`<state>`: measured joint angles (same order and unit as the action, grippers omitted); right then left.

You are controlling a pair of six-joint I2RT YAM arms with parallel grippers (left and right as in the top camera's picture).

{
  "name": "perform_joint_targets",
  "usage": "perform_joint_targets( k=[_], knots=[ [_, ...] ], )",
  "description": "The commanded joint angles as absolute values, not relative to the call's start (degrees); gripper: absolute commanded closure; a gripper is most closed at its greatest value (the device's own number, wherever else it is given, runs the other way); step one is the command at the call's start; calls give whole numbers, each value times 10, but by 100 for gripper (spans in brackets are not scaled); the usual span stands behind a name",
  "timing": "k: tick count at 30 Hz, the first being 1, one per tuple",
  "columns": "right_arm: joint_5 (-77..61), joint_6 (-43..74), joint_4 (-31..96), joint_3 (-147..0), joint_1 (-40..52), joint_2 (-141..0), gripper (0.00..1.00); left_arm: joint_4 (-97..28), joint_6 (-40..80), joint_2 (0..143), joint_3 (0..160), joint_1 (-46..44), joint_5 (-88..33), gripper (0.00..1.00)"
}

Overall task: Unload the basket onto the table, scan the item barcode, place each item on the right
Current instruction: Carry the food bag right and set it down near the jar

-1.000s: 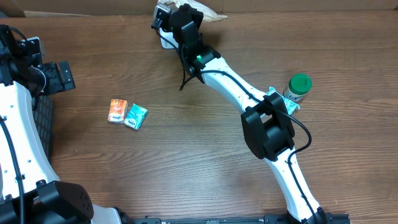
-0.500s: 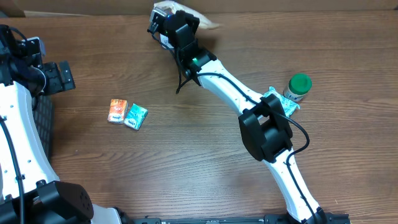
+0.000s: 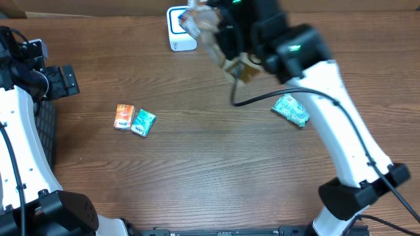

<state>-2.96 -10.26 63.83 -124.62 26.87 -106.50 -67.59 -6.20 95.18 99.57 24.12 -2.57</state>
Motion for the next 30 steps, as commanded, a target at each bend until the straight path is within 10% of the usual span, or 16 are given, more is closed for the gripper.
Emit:
perform_joint_targets(
  k=[1,25,26,28,30],
  knots=[
    [-205,-10,711,-1240,210,-1096,96,-674,-69,952,995,244,-25,0],
    [113,77,682,-1006,65,-1197,96,-674,-69,952,995,240,-25,0],
    [115,77,681,-1006,63,-1197,91,-674,-69,952,995,239,-25,0],
    [116,74,678,-1007,62,-1197,47,-675,-69,952,995,239,-25,0],
    [120,73,686,-1025,62,-1196,36,-674,-69,952,995,239,-25,0]
  ],
)
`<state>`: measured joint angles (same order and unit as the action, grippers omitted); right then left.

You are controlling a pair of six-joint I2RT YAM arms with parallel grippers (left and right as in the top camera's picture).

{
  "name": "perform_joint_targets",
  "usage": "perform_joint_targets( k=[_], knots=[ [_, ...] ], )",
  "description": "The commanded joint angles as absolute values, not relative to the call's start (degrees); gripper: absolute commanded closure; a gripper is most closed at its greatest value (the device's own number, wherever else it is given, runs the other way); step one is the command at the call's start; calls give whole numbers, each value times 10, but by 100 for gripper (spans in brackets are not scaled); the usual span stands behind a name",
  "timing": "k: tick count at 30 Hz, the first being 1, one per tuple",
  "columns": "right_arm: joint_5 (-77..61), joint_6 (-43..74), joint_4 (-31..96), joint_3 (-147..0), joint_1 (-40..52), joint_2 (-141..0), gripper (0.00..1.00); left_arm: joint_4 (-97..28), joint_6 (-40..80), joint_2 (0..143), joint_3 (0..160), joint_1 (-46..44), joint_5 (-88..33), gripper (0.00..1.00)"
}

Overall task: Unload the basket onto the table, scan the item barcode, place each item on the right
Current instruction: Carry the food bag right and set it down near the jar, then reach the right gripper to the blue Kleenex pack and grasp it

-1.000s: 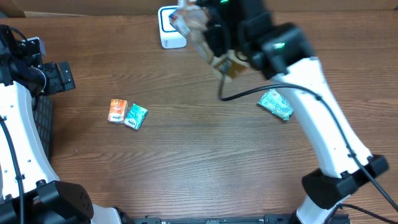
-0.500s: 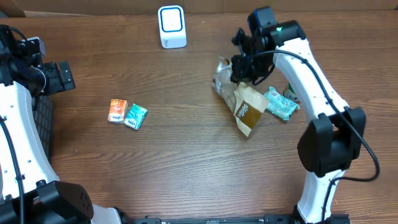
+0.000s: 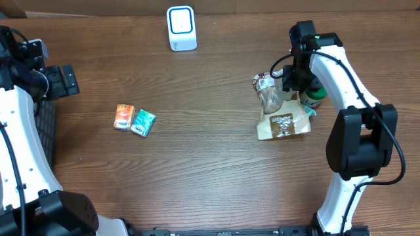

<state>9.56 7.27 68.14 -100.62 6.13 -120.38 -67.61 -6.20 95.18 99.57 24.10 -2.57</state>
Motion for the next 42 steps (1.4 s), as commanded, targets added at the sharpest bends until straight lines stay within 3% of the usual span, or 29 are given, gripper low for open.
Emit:
perform_joint_targets(
  k=[1,4,8,10,12,19,23,29,35,42],
  knots=[
    [119,74,692,-1035,62,-1196,34,-674,-69,952,995,241,-25,1],
    [110,75,740,-1103,74,-1196,29,-674,-69,952,995,241,-25,0],
    [-29,75,768,-1160,102,-1196,25,-674,-69,952,995,240,-25,0],
    [-116,75,762,-1150,116,-1197,34,-674,-69,952,995,240,-25,0],
    [-145,75,740,-1118,139,-1197,51,-674,-69,952,995,240,-25,0],
    [-140,158,600,-962,199,-1197,63,-674,-69,952,995,240,-25,0],
    [-87,210,533,-885,201,-1197,57,-674,-69,952,995,240,-25,0],
    [2,215,534,-861,174,-1197,54,-674,-69,952,995,240,-25,0],
    [-63,189,536,-870,151,-1197,53,-674,-69,952,995,240,-25,0],
    [-124,160,595,-961,170,-1167,43,-674,-69,952,995,240,-25,0]
  ],
)
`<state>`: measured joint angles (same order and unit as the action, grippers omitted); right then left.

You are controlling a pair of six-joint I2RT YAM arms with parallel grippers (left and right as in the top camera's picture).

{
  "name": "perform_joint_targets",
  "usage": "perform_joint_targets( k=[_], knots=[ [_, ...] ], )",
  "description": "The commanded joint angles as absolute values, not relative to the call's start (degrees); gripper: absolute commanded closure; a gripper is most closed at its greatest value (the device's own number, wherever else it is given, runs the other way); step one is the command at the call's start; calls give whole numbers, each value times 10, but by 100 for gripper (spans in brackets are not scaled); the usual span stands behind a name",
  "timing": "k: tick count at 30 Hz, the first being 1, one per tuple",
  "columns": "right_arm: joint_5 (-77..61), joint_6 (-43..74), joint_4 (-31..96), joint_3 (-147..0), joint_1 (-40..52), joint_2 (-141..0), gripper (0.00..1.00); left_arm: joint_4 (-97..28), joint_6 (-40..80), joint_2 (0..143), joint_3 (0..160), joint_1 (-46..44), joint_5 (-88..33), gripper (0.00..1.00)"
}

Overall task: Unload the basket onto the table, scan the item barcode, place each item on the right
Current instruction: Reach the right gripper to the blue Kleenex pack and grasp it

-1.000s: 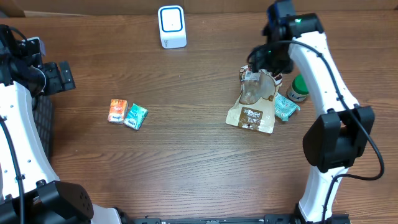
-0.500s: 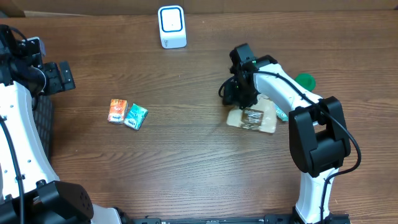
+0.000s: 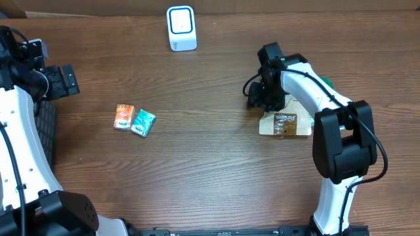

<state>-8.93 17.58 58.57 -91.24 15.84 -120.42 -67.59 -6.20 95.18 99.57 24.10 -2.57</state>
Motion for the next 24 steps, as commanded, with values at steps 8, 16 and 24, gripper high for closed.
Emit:
perform_joint_targets(
  k=[8,16,24],
  knots=[
    [-260,199,524,-974,214,-1167,43,-674,-69,952,995,240,-25,0],
    [-235,253,418,-974,314,-1186,43,-674,-69,952,995,240,-25,0],
    [-232,319,318,-974,392,-1255,43,-674,-69,952,995,240,-25,0]
  ],
)
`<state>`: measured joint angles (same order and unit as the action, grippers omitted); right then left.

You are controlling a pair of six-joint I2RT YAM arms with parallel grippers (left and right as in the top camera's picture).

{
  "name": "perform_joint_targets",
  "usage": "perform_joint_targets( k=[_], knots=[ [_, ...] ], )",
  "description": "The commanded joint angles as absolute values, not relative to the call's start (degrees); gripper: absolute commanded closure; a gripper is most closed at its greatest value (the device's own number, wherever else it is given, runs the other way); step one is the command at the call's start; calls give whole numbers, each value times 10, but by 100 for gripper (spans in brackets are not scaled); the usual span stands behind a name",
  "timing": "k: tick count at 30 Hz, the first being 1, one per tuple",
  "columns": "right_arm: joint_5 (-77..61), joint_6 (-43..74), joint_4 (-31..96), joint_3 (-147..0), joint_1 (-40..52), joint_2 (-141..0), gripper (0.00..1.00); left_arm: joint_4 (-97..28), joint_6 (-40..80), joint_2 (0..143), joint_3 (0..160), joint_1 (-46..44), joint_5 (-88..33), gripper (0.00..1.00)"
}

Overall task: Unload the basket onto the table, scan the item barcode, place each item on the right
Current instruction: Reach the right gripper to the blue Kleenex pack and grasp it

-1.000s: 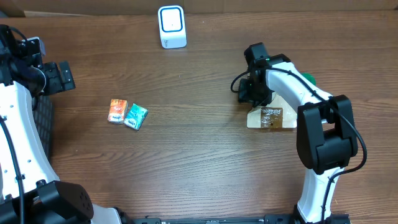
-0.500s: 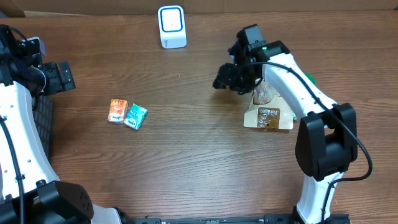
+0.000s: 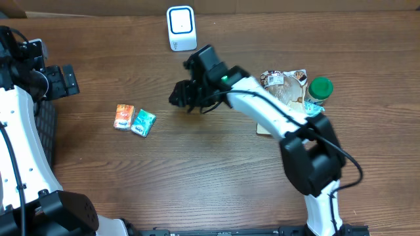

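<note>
The white scanner [image 3: 181, 27] with a blue face stands at the table's far edge. An orange packet [image 3: 123, 117] and a teal packet [image 3: 143, 122] lie side by side at centre left. My right gripper [image 3: 182, 97] hovers right of them and below the scanner, fingers spread, holding nothing. A brown bag with a clear window [image 3: 283, 84] lies at the right, partly under my right arm. My left gripper [image 3: 63, 80] rests at the far left edge; how its jaws stand is unclear.
A green-capped item [image 3: 320, 88] stands beside the brown bag, and a corner of another teal packet [image 3: 313, 109] shows under it. The dark wooden table [image 3: 197, 177] fills the view. My right arm's base sits at the near right.
My right gripper was at the brown bag's left edge and is now well to the left, near the table's middle. The bag stays on the right, and the green-capped item now shows.
First my right gripper held the brown bag up close to the scanner. Then the bag lay at the right over a teal packet, the gripper beside it. Later the gripper was at the bag's left edge, now away at centre. The left arm never moved.
</note>
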<state>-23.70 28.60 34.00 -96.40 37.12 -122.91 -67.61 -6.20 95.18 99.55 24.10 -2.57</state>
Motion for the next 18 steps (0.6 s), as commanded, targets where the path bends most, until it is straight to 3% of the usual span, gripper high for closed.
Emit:
perform_joint_targets(
  k=[1,9,18],
  knots=[
    [-232,333,293,-974,400,-1266,44,-674,-69,952,995,240,-25,0],
    [-229,407,139,-974,432,-1331,48,-674,-69,952,995,240,-25,0],
    [-173,407,129,-974,464,-1350,52,-674,-69,952,995,240,-25,0]
  ],
)
